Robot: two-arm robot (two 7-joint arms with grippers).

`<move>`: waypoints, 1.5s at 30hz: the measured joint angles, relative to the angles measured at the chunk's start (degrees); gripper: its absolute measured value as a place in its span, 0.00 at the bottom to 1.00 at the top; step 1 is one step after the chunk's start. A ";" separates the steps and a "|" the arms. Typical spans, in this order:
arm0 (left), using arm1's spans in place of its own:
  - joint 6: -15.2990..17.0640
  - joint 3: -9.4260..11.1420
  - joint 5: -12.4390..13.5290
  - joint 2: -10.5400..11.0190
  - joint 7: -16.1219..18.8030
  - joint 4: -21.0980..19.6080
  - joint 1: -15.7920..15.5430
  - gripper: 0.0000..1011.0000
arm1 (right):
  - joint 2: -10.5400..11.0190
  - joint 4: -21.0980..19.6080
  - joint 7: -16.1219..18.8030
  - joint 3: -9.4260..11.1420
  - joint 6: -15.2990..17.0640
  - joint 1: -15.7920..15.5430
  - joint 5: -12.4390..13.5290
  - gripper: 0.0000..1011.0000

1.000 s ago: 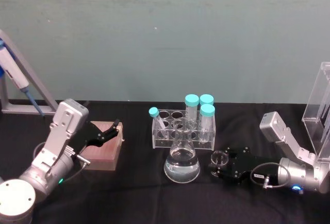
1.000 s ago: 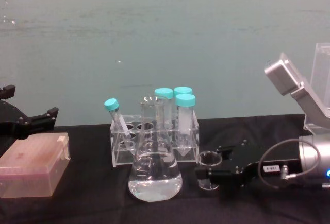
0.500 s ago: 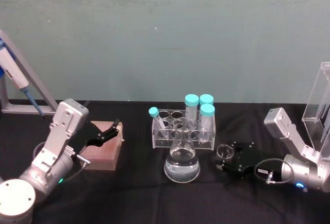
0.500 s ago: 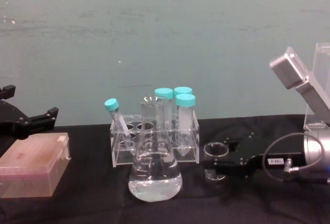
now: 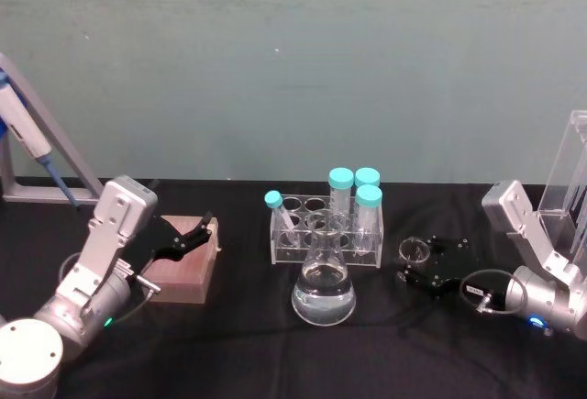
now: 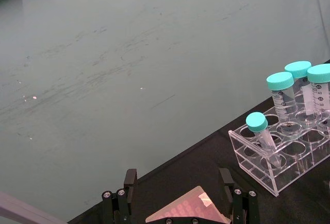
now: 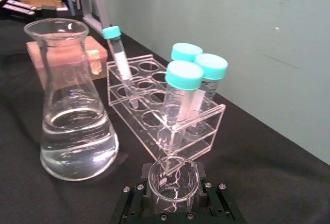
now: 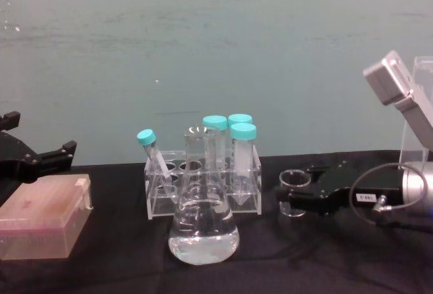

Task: Place the experimental apparatus aside using one hand.

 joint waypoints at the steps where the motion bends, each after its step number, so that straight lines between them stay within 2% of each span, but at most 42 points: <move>1: 0.00 0.00 0.00 0.00 0.00 0.00 0.00 0.99 | 0.02 -0.14 -0.24 0.11 0.08 -0.09 -0.01 0.46; 13: 0.00 0.00 0.00 0.00 0.00 0.00 0.00 0.99 | 0.28 -1.88 -4.50 2.14 1.77 -1.15 -0.41 0.46; 22: 0.00 0.00 0.00 0.00 0.00 0.00 0.00 0.99 | -1.07 0.10 -7.23 4.12 2.77 -0.70 -0.26 0.46; 32: 0.00 0.00 0.00 0.00 0.00 0.00 0.00 0.99 | -2.67 0.37 -13.39 6.29 4.16 -1.05 -1.23 0.46; 45: 0.00 0.00 0.00 0.00 0.00 0.00 0.00 0.99 | -4.57 -3.57 -22.58 9.29 6.65 -3.41 -3.88 0.46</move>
